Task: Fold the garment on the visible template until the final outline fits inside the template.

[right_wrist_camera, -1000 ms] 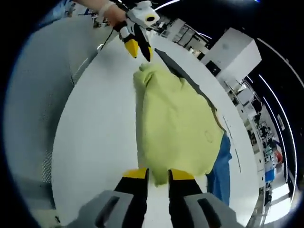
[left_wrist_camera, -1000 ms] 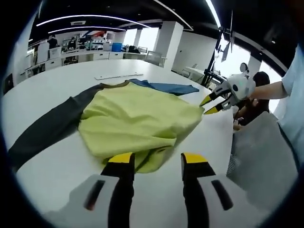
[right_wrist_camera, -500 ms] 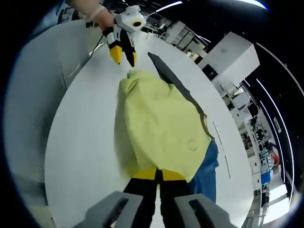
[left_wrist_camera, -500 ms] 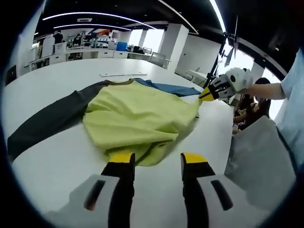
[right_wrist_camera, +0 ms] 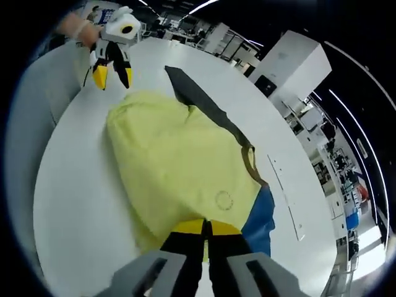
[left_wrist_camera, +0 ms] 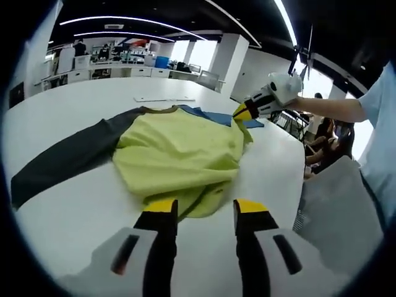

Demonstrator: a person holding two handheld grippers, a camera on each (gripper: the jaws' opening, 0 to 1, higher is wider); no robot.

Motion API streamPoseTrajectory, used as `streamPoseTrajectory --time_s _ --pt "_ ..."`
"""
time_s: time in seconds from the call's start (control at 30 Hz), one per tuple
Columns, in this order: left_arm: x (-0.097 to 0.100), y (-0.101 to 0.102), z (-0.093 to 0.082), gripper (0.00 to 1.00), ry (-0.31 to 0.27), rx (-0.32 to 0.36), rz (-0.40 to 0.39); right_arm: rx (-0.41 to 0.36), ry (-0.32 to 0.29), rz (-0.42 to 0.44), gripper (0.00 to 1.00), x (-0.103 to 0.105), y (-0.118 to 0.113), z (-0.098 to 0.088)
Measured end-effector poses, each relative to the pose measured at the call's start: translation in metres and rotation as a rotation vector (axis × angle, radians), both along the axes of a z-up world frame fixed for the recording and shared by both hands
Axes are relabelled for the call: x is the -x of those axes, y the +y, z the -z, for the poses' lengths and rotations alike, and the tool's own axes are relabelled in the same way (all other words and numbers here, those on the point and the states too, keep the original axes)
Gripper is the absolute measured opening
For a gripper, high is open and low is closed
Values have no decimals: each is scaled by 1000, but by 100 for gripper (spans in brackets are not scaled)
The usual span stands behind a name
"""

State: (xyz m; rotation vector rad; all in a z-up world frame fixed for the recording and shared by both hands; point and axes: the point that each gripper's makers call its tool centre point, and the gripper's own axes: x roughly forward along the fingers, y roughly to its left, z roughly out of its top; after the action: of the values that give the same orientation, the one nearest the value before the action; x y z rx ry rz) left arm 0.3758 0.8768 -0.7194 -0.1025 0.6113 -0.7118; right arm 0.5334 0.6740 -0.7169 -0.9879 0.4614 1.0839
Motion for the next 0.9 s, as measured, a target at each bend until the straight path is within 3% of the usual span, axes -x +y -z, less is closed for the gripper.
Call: streamPoseTrajectory --time_s 0.43,0.9 --pt "1 5 5 32 22 12 -30 58 95 28 0 -22 8 43" --pt "2 12 8 31 38 17 -50 58 142 39 0 -23 9 52"
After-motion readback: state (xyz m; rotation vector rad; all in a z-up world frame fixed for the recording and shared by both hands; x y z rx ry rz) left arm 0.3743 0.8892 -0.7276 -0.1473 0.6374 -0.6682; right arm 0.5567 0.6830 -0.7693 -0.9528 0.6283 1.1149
